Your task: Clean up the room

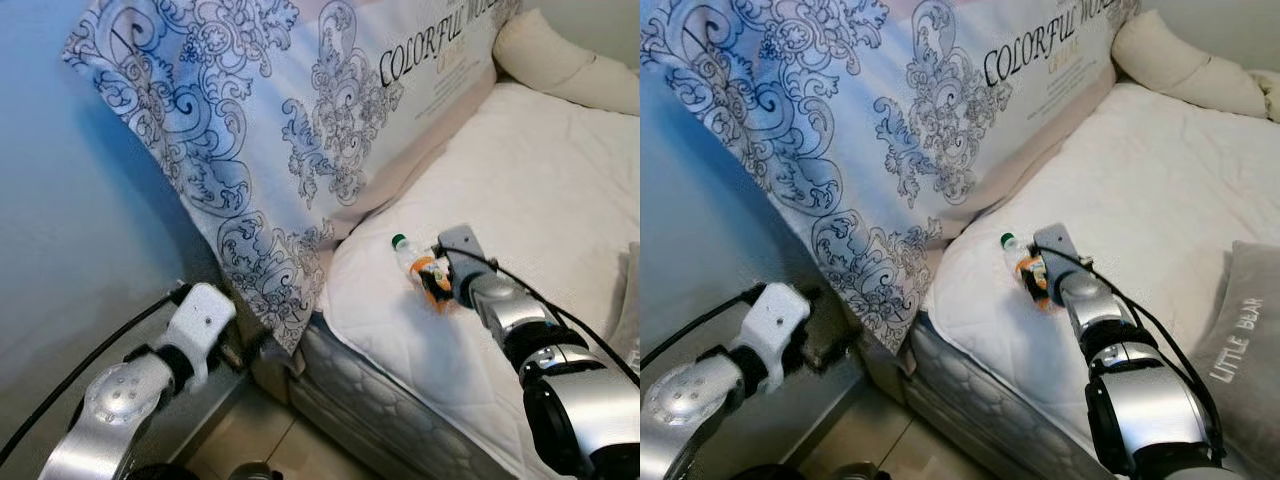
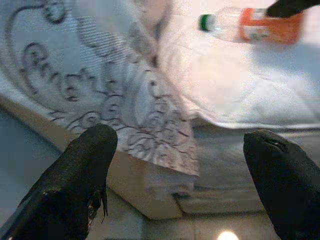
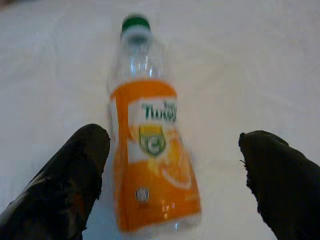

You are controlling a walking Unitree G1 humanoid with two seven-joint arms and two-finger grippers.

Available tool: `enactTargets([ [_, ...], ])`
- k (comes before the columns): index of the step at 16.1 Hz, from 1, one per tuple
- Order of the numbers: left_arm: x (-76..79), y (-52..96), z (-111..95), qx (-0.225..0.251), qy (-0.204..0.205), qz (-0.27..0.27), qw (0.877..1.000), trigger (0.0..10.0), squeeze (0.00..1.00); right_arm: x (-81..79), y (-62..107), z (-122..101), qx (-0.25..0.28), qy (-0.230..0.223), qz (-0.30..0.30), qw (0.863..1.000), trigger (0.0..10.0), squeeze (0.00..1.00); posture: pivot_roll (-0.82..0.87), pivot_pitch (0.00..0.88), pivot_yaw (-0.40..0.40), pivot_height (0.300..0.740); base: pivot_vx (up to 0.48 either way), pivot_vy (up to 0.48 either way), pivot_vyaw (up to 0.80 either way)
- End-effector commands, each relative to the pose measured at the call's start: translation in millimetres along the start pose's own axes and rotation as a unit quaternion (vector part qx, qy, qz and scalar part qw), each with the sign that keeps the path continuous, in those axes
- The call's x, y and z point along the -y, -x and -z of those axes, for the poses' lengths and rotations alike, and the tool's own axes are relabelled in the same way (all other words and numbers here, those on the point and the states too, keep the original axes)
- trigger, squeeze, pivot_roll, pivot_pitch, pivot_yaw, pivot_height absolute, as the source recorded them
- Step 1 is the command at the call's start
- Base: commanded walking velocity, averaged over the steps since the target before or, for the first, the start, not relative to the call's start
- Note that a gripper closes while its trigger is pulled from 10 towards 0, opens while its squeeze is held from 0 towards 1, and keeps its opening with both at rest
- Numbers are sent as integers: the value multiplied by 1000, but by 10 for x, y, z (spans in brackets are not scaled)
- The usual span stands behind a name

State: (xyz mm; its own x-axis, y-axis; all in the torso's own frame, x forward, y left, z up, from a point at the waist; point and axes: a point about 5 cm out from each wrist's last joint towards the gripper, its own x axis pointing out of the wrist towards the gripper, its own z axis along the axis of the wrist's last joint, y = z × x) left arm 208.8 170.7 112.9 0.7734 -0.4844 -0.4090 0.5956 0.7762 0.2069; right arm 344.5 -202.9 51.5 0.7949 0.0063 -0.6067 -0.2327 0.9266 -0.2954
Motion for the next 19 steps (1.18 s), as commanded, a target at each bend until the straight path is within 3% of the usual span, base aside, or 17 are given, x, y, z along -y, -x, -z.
enactTargets([
  [1, 28, 16, -31, 0, -2, 11, 1000, 10000, 0, 15, -1, -55, 7, 7, 5, 1000, 10000, 0, 190, 0, 25, 740, 0, 0, 0],
  [4, 80, 44, -40, -7, -8, 22, 1000, 10000, 0, 60, 4, 6, -2, 15, 22, 1000, 10000, 0, 215, 6, 24, 740, 0, 0, 0],
  [5, 100, 67, -43, -11, -13, 30, 999, 10000, 0, 79, 7, 23, -6, 5, 26, 1000, 10000, 0, 237, 55, 26, 740, 0, 0, 0],
  [8, 112, 123, -55, -24, -22, 34, 999, 10000, 0, 88, 8, 21, -6, -1, 30, 1000, 10000, 0, 264, 86, 23, 740, 0, 0, 0],
  [14, -28, 160, -159, -37, -18, 36, 999, 10000, 0, 53, 11, 194, -34, -16, 29, 999, 10000, 0, 292, 134, 24, 740, 0, 0, 0],
  [16, -5, 152, -172, -38, -16, 40, 998, 10000, 0, 22, 9, 221, -35, -22, 20, 999, 4941, 0, 285, 142, 25, 740, 0, 0, 0],
  [17, 10, 137, -169, -39, -15, 42, 998, 10000, 0, 13, 8, 227, -35, -25, 17, 999, 2980, 0, 284, 143, 26, 740, 0, 0, 0],
  [19, 43, 109, -160, -40, -11, 47, 998, 10000, 0, 4, 8, 239, -35, -32, 14, 999, 0, 0, 285, 143, 26, 740, 0, 0, 0],
])
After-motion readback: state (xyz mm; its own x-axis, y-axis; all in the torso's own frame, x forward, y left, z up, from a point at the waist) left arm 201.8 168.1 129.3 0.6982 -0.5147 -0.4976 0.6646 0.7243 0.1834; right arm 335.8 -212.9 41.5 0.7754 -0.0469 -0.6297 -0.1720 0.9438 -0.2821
